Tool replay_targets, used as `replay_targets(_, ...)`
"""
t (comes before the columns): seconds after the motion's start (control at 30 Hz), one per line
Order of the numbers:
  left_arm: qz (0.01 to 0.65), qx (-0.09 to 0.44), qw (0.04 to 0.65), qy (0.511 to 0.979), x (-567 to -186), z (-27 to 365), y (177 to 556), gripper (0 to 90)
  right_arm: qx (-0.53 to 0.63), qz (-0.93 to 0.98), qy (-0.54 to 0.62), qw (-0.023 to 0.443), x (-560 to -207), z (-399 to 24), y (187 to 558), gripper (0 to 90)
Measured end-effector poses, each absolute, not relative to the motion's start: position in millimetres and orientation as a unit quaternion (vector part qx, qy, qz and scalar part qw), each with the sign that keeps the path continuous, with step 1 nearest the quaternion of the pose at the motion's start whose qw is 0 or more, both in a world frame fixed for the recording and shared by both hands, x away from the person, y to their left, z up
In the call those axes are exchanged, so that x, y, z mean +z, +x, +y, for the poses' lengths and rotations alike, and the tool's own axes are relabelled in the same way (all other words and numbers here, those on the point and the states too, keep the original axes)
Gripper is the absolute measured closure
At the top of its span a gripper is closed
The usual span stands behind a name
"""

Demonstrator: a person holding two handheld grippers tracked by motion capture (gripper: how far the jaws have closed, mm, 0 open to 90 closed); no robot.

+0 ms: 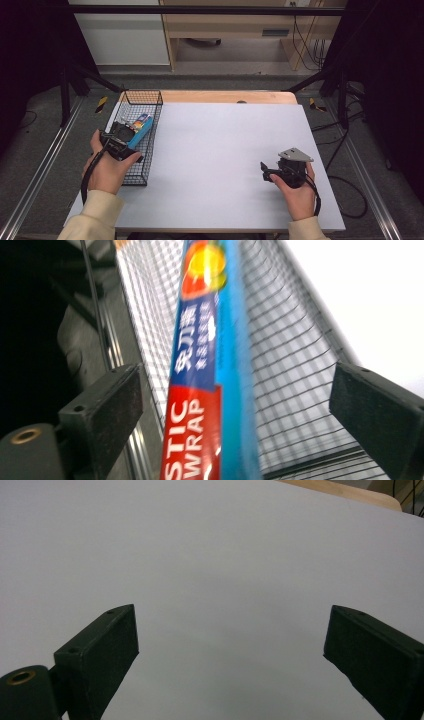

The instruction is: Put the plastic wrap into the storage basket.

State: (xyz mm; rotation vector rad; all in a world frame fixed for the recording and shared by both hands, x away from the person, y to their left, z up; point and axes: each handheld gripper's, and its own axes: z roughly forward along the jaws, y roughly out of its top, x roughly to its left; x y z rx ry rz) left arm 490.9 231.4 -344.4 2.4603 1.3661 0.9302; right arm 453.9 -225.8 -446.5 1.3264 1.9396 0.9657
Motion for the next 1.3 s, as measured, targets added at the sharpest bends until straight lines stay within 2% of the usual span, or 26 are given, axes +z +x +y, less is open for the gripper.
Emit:
replay_targets(0.47, 0.388, 0.322, 0.201, 0.84, -311.0, 204.6, 466.7, 4.5, 0.377, 0.719, 0.492, 0.315, -439.9, -227.5, 447.2, 4.5)
replay_targets(0.8, 0.336, 0.328, 0.242, 0.849, -307.8, 188.5, 456.1, 5.2, 0.382, 0.717, 0.481, 0.331, -436.2, -226.6, 433.9, 3.9)
replay_targets(0.97, 0.314, 0.349, 0.284, 0.836, -306.2, 180.9, 448.7, 5.3, 0.381, 0.715, 0.482, 0.334, -435.6, -226.9, 427.1, 3.9)
replay_targets(1.3, 0.286, 0.316, 0.345, 0.836, -306.7, 168.3, 442.8, 5.0, 0.38, 0.71, 0.488, 0.336, -436.3, -232.4, 419.9, 4.0)
